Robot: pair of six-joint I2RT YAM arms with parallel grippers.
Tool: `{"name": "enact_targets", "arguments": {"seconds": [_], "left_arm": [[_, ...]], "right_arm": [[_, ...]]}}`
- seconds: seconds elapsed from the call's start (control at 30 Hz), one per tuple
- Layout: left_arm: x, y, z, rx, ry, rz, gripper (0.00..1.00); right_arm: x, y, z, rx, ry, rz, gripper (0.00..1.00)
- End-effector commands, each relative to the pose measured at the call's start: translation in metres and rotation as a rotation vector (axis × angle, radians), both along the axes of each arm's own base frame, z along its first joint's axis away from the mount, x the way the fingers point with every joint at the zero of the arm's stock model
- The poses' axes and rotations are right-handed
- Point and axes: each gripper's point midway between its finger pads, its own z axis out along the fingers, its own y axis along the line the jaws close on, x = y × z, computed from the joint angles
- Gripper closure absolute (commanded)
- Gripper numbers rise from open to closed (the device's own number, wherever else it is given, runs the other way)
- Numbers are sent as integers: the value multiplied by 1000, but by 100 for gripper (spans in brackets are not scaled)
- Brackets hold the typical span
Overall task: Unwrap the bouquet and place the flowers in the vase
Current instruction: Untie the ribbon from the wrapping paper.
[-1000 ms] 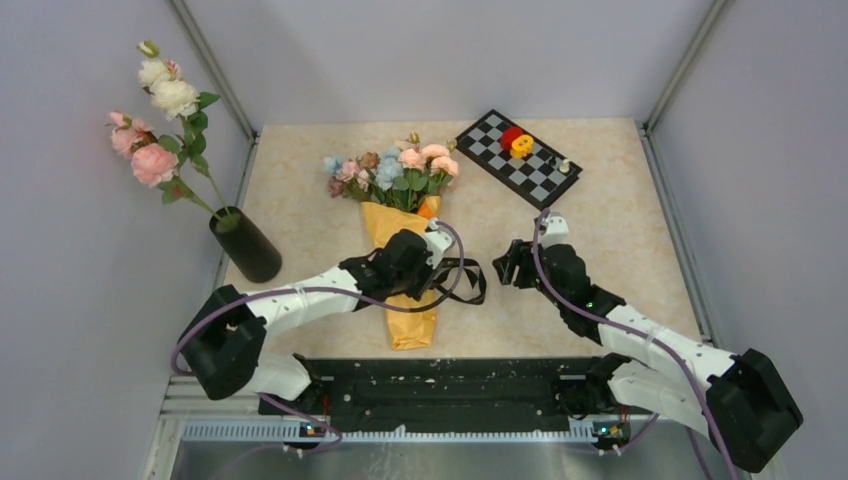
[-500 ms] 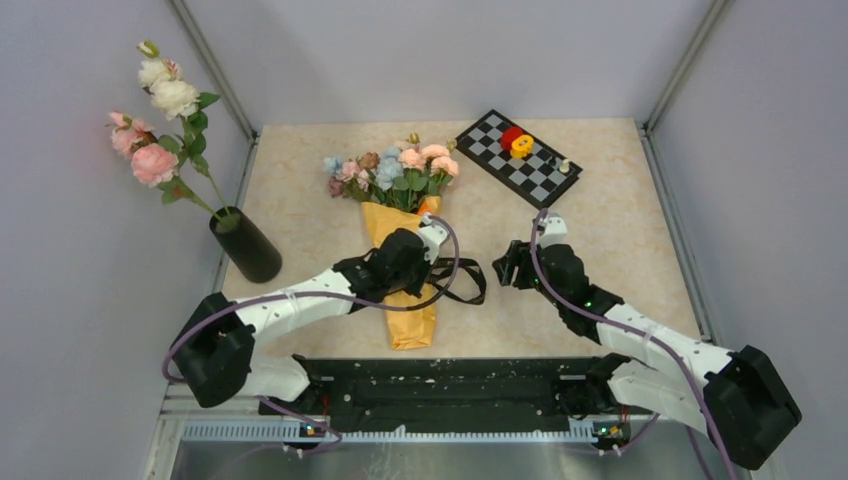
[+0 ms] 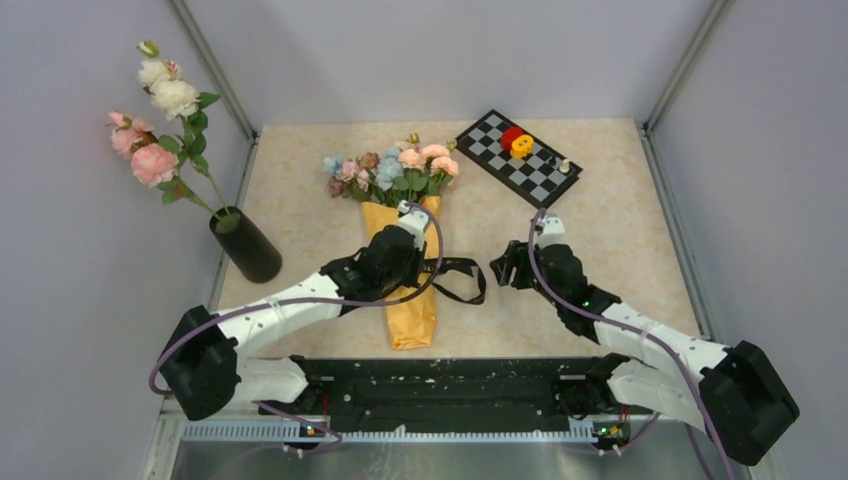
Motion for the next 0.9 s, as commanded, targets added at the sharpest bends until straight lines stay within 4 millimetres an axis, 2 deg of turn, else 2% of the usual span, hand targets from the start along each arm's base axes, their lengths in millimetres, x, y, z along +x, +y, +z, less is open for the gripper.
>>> {"name": "enact_targets", "arguments": {"seconds": [0.0, 0.13, 0.3, 0.53, 0.77, 0.87], "left_arm": [[12, 8, 29, -83, -31, 105, 100], [17, 23, 38, -122, -20, 171, 100], [22, 50, 50, -194, 13, 257, 100], [25, 111, 67, -241, 8, 416, 100], [21, 183, 85, -124, 2, 621, 100], [18, 212, 92, -45, -15, 708, 100]], "right_arm": [[7, 7, 7, 32, -26, 15, 41], [11, 22, 14, 46, -53, 84, 41], [11, 60, 22, 58, -67, 290, 39], [24, 106, 17, 49, -51, 473, 34], [28, 151, 4, -59, -73, 598, 32], [29, 163, -1, -87, -81, 619, 32]]}}
